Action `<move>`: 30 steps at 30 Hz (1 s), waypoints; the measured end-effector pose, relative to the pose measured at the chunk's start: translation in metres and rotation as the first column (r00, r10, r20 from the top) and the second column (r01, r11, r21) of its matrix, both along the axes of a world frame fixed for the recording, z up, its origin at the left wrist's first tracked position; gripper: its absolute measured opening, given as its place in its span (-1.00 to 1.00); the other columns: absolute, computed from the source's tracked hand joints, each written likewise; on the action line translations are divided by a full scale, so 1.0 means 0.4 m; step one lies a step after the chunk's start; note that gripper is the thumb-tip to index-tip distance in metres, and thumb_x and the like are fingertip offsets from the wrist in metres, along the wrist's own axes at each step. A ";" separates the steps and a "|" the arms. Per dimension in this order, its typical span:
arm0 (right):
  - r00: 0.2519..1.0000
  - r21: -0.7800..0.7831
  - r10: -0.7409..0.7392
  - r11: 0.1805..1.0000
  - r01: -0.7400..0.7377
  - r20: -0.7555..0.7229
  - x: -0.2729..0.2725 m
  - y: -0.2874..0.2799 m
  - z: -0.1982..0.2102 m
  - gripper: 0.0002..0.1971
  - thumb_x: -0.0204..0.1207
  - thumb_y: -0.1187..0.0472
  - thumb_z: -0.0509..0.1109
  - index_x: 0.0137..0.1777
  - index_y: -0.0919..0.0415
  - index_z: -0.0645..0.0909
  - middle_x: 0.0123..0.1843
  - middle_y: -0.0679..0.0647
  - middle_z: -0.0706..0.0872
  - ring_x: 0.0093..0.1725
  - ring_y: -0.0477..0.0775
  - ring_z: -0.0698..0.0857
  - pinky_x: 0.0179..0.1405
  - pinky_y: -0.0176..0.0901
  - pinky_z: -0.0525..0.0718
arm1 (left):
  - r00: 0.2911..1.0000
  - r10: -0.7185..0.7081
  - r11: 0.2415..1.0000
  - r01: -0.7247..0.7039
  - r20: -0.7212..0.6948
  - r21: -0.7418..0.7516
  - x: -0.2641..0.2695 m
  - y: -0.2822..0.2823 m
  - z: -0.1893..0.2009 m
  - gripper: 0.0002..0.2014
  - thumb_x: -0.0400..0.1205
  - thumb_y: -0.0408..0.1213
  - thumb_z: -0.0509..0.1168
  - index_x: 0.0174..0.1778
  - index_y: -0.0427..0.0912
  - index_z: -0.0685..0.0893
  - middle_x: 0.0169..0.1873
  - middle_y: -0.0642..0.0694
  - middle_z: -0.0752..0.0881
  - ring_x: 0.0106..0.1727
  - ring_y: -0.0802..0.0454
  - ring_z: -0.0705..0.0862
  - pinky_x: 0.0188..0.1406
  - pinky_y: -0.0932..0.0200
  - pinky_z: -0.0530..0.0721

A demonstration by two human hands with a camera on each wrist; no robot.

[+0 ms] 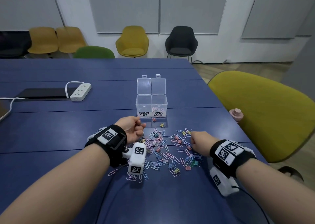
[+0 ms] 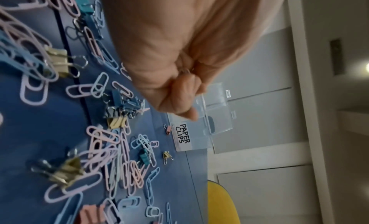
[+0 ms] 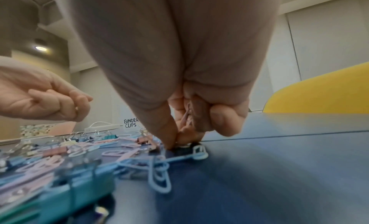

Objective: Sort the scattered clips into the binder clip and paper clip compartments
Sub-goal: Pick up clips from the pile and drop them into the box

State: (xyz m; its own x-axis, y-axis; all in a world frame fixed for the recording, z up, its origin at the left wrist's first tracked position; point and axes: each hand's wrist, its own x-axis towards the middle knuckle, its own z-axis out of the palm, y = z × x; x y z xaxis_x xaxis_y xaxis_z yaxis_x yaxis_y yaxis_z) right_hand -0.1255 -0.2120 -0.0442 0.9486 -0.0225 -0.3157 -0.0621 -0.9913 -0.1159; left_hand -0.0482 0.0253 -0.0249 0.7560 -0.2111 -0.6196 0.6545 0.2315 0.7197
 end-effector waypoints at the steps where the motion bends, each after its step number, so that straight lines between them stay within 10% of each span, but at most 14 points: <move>1: 1.000 -0.011 0.001 1.000 -0.001 -0.013 0.003 0.003 0.000 -0.93 0.61 0.31 0.17 -0.10 0.20 0.36 0.14 0.24 0.67 0.03 0.16 0.58 -0.07 -0.14 0.48 | 1.000 -0.001 1.000 0.000 0.009 0.020 -0.001 0.003 -0.002 -0.63 0.77 -0.27 0.02 -0.39 -0.22 0.37 -0.30 -0.25 0.58 -0.61 0.13 0.31 -0.82 0.37 0.28; 5: 0.998 -0.043 -0.015 0.999 0.013 -0.056 0.011 0.010 -0.002 -0.63 0.60 0.28 0.20 -0.41 0.14 0.17 -0.33 0.08 0.43 -0.12 0.16 0.47 -0.26 -0.18 0.44 | 1.000 0.016 1.000 -0.017 -0.017 -0.015 0.003 0.014 -0.003 -0.73 0.76 -0.40 0.00 -0.26 -0.29 0.41 -0.11 -0.43 0.63 -0.35 0.00 0.63 -0.79 0.36 0.48; 9: 0.999 -0.023 -0.015 1.000 0.014 -0.029 0.005 0.012 0.004 -0.83 0.59 0.29 0.22 -0.25 0.21 0.38 -0.12 0.12 0.54 -0.10 0.13 0.51 -0.15 -0.17 0.47 | 0.997 -0.016 0.990 0.005 -0.080 -0.141 -0.008 0.022 0.008 -0.80 0.74 -0.55 -0.03 -0.07 -0.49 0.48 -0.10 -0.46 0.59 -0.45 -0.22 0.79 -0.52 0.12 0.78; 12: 0.988 0.297 -0.156 0.943 0.151 -0.008 -0.001 -0.008 0.013 -0.82 0.52 0.32 0.28 -0.31 0.18 0.45 -0.34 0.08 0.53 -0.32 0.08 0.50 -0.44 -0.24 0.41 | 0.992 -0.079 0.990 0.067 -0.098 -0.125 -0.020 0.033 0.019 -0.80 0.73 -0.56 0.00 -0.05 -0.53 0.52 -0.14 -0.44 0.63 -0.44 -0.19 0.78 -0.56 0.13 0.77; 13: 0.967 0.517 -0.253 0.823 0.234 -0.036 -0.004 -0.012 0.017 -0.77 0.49 0.37 0.28 -0.37 0.17 0.43 -0.41 0.07 0.49 -0.43 0.04 0.45 -0.52 -0.26 0.36 | 0.991 -0.093 0.992 0.084 -0.096 -0.094 -0.021 0.036 0.021 -0.80 0.73 -0.51 0.04 -0.06 -0.51 0.55 -0.20 -0.41 0.65 -0.50 -0.13 0.76 -0.60 0.18 0.75; 15: 0.901 0.885 -0.382 0.321 0.337 -0.204 -0.006 -0.018 0.025 -0.72 0.47 0.50 0.21 -0.41 0.20 0.37 -0.43 0.11 0.43 -0.54 -0.02 0.34 -0.61 -0.28 0.27 | 0.988 -0.125 0.992 0.124 -0.089 -0.023 -0.020 0.039 0.019 -0.74 0.75 -0.36 0.09 -0.15 -0.43 0.57 -0.41 -0.29 0.67 -0.61 0.02 0.65 -0.69 0.31 0.66; 17: 0.863 0.927 -0.339 -0.135 0.349 -0.374 -0.007 -0.023 0.038 -0.71 0.47 0.53 0.11 -0.39 0.19 0.32 -0.40 0.13 0.45 -0.57 -0.06 0.33 -0.67 -0.32 0.25 | 0.981 -0.175 0.983 0.179 -0.082 0.041 -0.016 0.039 0.015 -0.65 0.77 -0.21 0.08 -0.29 -0.27 0.53 -0.60 -0.10 0.55 -0.70 0.13 0.46 -0.80 0.40 0.42; 21: 0.899 0.836 -0.154 -0.458 0.303 -0.411 -0.009 -0.020 0.048 -0.75 -0.01 0.39 0.39 -0.41 0.19 0.37 -0.39 0.11 0.49 -0.58 -0.07 0.34 -0.71 -0.38 0.22 | 0.974 -0.222 0.968 0.225 -0.046 0.110 -0.010 0.026 0.017 -0.57 0.77 -0.07 0.02 -0.43 -0.11 0.37 -0.71 0.04 0.26 -0.75 0.15 0.20 -0.79 0.39 0.07; 23: 0.910 0.807 -0.100 -0.508 0.301 -0.402 -0.011 -0.010 0.047 -0.65 -0.19 0.36 0.47 -0.43 0.20 0.39 -0.41 0.11 0.51 -0.58 -0.05 0.36 -0.70 -0.41 0.21 | 0.964 -0.267 0.948 0.262 0.007 0.184 -0.011 0.017 0.017 -0.61 0.78 -0.09 0.01 -0.38 -0.11 0.40 -0.65 0.05 0.27 -0.69 0.16 0.20 -0.79 0.36 0.06; 26: 0.860 0.807 -0.141 -0.445 0.387 -0.490 0.005 0.018 0.041 -0.77 0.25 0.27 0.39 -0.38 0.15 0.32 -0.50 0.05 0.50 -0.67 -0.12 0.30 -0.76 -0.43 0.12 | 0.916 -0.384 0.870 0.316 0.117 0.379 -0.010 0.000 0.019 -0.72 0.76 -0.23 0.06 -0.23 -0.18 0.54 -0.52 0.01 0.31 -0.57 0.14 0.22 -0.75 0.37 0.14; 30: 0.854 0.872 -0.197 -0.208 0.443 -0.481 0.025 0.063 0.041 -0.73 0.59 0.37 0.14 -0.33 0.11 0.29 -0.55 0.03 0.44 -0.68 -0.15 0.22 -0.74 -0.45 0.04 | 0.664 -0.736 0.438 0.320 0.130 0.840 -0.010 -0.012 0.029 -0.89 0.60 -0.21 0.34 -0.20 -0.14 0.70 -0.47 0.02 0.55 -0.53 0.11 0.42 -0.58 0.31 0.38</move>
State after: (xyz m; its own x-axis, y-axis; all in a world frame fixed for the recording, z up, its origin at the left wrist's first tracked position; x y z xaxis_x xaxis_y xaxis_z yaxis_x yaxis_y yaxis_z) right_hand -0.1153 -0.1866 -0.0278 0.8861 0.1204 -0.4475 -0.4609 0.3296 -0.8239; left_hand -0.0523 0.0204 -0.0133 0.8530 -0.3290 -0.4051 0.0229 -0.7519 0.6589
